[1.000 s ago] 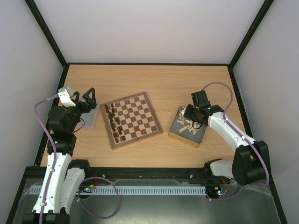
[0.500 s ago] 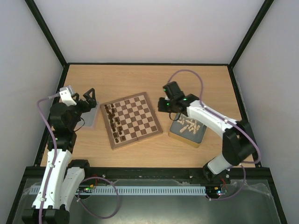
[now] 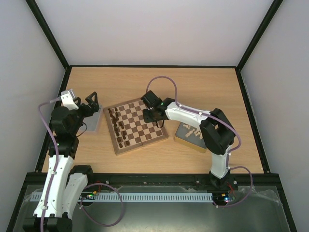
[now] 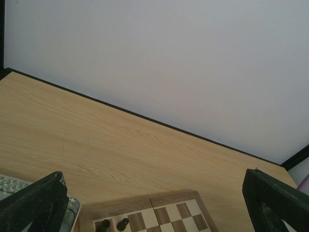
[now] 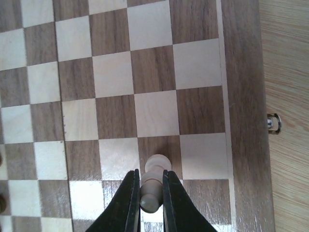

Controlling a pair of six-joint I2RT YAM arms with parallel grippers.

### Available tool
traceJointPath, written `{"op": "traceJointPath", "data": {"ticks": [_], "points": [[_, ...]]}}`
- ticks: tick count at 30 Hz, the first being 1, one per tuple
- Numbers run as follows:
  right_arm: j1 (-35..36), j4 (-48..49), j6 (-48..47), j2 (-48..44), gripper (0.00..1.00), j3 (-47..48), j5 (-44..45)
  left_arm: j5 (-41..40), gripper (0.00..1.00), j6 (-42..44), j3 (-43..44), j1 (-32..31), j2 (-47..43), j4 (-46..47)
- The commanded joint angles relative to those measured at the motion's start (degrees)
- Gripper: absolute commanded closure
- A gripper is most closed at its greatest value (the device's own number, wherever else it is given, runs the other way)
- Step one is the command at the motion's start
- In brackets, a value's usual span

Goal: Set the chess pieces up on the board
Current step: Place the chess piece on the chessboard.

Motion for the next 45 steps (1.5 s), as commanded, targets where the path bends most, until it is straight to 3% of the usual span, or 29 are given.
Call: {"op": "traceJointPath", "data": {"ticks": [1, 8, 15, 19, 22, 30, 38, 45], "points": [[1.2, -4.9, -1.4, 2.8, 0.98, 3.3, 6.4, -1.0, 0.0, 0.9, 1.2, 0.4, -0.8, 0.2], [1.9, -9.0, -1.8, 4.6, 0.98, 5.2, 12.4, -1.1, 0.0, 1.0, 1.1, 0.4, -1.2, 0.2], [1.9, -9.1, -2.1, 4.2, 0.96, 5.0, 9.6, -1.1, 0.0, 1.1, 1.0, 0.4, -1.3, 0.3], [1.9, -8.9, -1.8, 4.3, 0.71, 6.1, 8.4, -1.1, 0.0, 1.0, 1.0, 0.4, -1.2, 0.4], [1.9, -8.7, -1.3, 4.4, 0.65, 7.1, 8.6, -1.1, 0.0, 1.0, 1.0, 0.4, -1.2, 0.4], [1.9, -8.6, -1.6, 6.1, 0.69, 7.2, 9.7, -1.2, 0.0, 1.0, 1.0, 0.4, -1.1, 0.4], [1.9, -8.3, -1.6, 5.5, 0.91, 6.6, 11.4, -1.3, 0.0, 1.1, 1.1, 0.4, -1.1, 0.4], [1.9, -9.6, -1.6, 1.0, 0.93, 1.8, 11.0, -1.3, 0.0, 0.9, 1.0, 0.4, -1.2, 0.7]]}}
